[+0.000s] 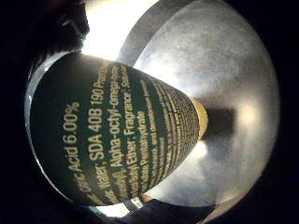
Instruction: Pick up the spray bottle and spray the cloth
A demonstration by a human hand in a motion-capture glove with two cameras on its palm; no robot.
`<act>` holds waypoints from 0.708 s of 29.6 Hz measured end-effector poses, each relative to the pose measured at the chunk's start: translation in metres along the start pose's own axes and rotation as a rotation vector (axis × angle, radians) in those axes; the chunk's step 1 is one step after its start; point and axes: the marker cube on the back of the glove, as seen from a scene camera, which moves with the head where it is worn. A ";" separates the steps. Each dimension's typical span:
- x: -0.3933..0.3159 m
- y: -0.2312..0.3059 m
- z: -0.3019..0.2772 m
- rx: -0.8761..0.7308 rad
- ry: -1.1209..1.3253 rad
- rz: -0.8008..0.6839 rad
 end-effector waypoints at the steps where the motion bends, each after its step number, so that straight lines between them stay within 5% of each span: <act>1: -0.001 0.000 0.000 0.002 0.002 -0.005; 21: -0.022 -0.007 -0.034 0.041 -0.027 -0.029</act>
